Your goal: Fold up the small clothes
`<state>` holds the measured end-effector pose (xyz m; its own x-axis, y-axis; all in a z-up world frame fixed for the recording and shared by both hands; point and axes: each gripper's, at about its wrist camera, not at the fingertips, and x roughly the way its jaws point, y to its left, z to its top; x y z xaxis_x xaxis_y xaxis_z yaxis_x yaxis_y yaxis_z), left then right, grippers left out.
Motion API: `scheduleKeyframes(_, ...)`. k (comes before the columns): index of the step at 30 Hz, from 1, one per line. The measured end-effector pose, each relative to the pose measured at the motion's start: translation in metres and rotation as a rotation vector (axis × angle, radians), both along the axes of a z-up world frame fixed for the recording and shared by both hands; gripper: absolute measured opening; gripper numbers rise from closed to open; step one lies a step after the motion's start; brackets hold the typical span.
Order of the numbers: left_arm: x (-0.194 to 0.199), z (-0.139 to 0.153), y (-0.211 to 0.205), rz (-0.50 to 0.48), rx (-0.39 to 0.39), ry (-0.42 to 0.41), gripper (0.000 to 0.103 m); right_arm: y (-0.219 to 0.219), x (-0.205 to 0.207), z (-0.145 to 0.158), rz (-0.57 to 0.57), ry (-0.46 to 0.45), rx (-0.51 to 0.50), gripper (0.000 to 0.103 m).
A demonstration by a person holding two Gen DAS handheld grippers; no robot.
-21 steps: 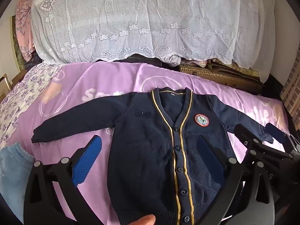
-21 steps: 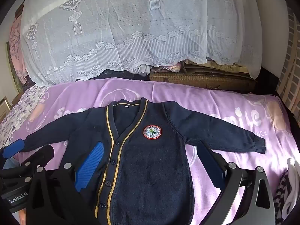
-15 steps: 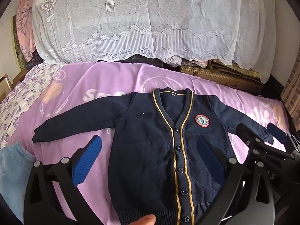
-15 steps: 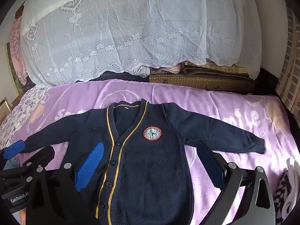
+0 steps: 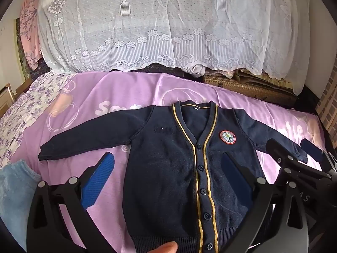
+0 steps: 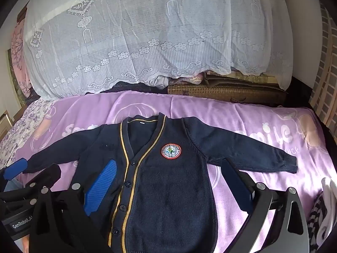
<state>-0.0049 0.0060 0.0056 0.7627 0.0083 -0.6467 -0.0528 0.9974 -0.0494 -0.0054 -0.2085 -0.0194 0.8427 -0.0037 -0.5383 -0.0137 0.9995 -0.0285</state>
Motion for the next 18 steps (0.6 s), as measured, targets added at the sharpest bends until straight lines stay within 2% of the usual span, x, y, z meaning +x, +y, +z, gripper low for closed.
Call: scheduleKeyframes(18, -0.0005, 0.0022, 0.0031, 0.002, 0.002, -0.005, 0.099, -0.0007, -0.0009, 0.0004, -0.001, -0.004, 0.000, 0.100)
